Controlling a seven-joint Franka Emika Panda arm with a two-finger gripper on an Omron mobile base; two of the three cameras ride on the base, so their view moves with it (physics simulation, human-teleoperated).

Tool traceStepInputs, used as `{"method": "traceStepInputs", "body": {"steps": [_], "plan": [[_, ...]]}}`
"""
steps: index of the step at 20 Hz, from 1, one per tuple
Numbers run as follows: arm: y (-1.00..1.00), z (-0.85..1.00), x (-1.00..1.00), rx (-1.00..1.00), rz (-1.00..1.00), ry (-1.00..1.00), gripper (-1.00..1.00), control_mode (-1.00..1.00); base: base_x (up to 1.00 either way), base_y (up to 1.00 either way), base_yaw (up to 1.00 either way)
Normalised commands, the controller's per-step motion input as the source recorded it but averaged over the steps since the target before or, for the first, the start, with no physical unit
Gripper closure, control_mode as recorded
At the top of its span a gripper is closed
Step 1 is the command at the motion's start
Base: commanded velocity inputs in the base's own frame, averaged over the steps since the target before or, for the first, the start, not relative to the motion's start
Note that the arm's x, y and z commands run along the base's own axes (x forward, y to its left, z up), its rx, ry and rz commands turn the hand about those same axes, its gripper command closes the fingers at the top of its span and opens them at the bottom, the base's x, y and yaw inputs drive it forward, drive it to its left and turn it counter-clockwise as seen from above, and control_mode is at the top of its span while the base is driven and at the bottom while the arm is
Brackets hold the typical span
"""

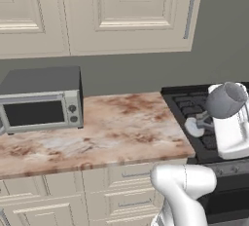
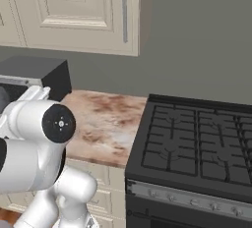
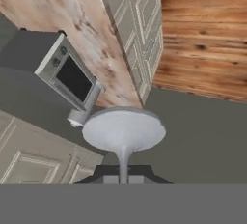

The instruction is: Retrieve the wine glasses from the counter and place one next to each plate.

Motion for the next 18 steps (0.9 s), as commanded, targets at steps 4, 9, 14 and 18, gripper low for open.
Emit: {"method": "traceStepInputs", "body": {"steps": [4, 9, 14, 18], "plan": [[0.0, 0.0, 0.0, 0.0, 0.0, 0.0, 1.0, 1.0, -0.73, 0.69, 0.04], [0.0, 0.0, 0.0, 0.0, 0.0, 0.0, 1.0, 1.0, -0.64, 1.0, 0.14], [0.0, 0.0, 0.0, 0.0, 0.0, 0.0, 1.0, 1.0, -0.25, 1.0, 0.21], [0.0, 0.0, 0.0, 0.0, 0.0, 0.0, 1.0, 1.0, -0.07, 1.0, 0.29]]}}
